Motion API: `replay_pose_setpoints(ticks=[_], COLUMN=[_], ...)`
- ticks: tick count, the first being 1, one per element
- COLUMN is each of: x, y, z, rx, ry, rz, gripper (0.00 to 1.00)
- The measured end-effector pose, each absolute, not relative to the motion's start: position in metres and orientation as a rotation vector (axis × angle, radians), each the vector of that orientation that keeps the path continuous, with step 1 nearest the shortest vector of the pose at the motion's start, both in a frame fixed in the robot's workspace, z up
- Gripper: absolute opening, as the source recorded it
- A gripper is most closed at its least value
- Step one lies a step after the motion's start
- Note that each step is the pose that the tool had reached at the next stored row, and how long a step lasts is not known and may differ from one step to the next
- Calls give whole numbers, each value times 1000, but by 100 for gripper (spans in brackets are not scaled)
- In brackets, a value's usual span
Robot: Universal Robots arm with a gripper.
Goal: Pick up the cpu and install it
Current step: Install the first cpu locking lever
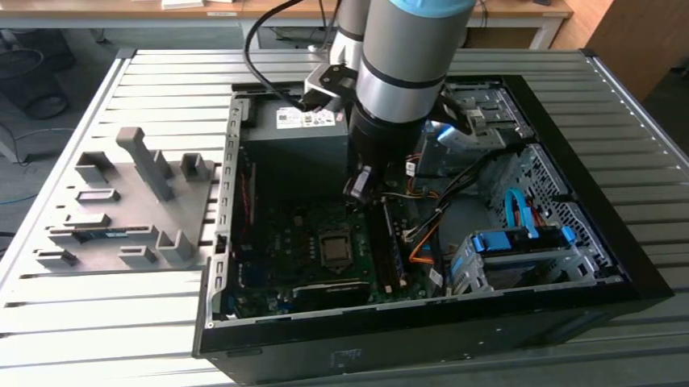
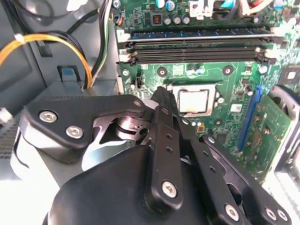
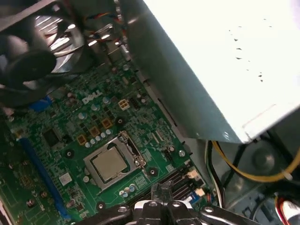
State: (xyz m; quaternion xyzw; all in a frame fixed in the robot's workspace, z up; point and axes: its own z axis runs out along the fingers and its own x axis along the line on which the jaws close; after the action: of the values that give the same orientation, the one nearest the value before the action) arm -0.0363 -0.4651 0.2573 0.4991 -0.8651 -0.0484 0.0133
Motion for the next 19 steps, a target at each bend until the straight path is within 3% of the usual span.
replay_pose_setpoints(ticks=[8,19], x=[-48,-52], y=[-462,-472], z=[247,243], rx=[1611,1621], ry=[-2675,-2663], rz=[-183,-166], gripper=[10,10])
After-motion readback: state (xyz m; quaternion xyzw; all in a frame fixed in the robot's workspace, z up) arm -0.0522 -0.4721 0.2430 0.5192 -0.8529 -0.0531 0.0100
